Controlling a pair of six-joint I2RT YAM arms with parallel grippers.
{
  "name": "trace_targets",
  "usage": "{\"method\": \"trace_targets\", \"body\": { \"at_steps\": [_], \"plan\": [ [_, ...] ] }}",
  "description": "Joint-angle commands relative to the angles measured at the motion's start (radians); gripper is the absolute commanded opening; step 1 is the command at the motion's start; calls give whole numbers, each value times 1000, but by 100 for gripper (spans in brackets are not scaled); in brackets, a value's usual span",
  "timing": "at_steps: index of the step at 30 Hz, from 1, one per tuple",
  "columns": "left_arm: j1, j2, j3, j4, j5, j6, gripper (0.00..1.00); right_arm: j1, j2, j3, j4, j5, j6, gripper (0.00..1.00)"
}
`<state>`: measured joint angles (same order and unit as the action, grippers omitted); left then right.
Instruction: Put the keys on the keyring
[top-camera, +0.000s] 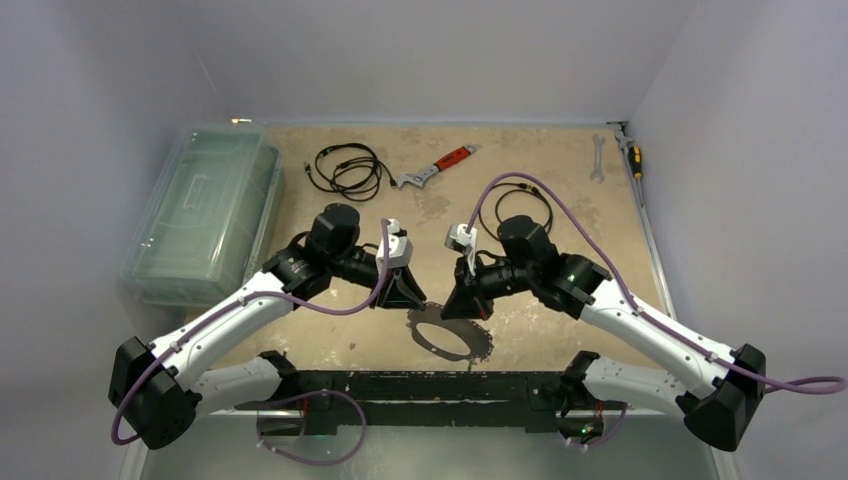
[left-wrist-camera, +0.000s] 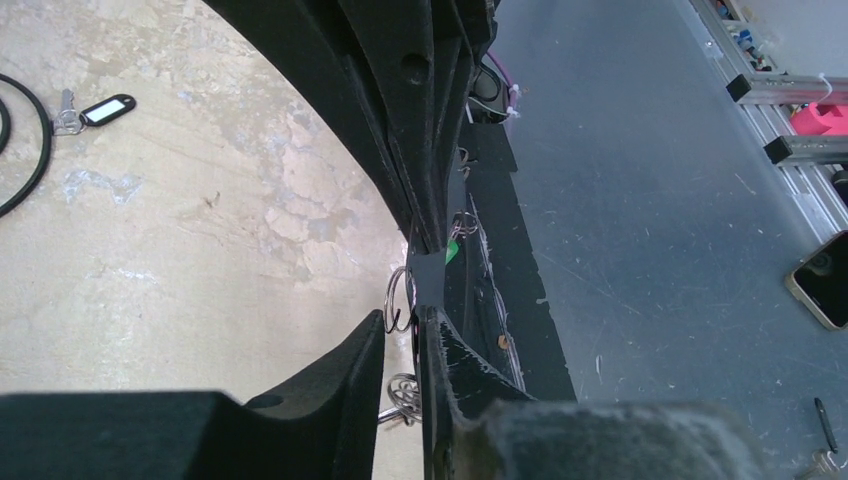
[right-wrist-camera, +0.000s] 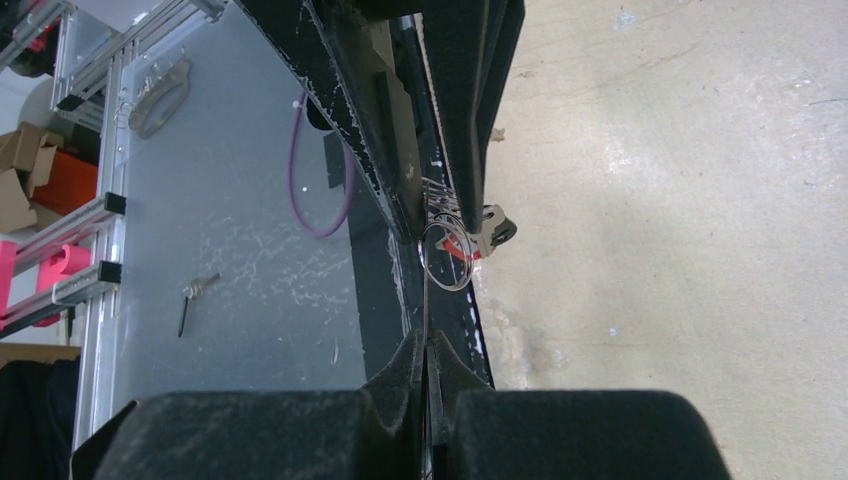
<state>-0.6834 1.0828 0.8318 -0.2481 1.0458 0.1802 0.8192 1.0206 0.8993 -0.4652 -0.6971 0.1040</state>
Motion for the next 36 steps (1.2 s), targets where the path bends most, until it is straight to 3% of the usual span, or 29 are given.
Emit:
{"method": "trace_targets", "body": {
  "at_steps": [1, 4, 11, 19, 24, 36],
  "plan": [
    [-7, 4, 37, 42, 37, 42, 14, 5, -9, 38, 15, -17, -18, 0],
    [-11, 8, 35, 43, 38, 41, 7, 6, -4, 34, 11, -11, -20, 0],
    [-11, 16, 35, 63, 35, 21, 6, 6, 8, 26, 6, -2, -20, 0],
    [-11, 41, 26, 102, 28, -23, 19, 8, 11, 23, 5, 14, -20, 0],
    [-17, 56, 19, 121, 39, -42, 22, 8, 15, 23, 6, 18, -18, 0],
    [-19, 59, 44, 52, 3, -13, 10, 8, 29, 18, -4, 37, -18, 0]
  ]
}}
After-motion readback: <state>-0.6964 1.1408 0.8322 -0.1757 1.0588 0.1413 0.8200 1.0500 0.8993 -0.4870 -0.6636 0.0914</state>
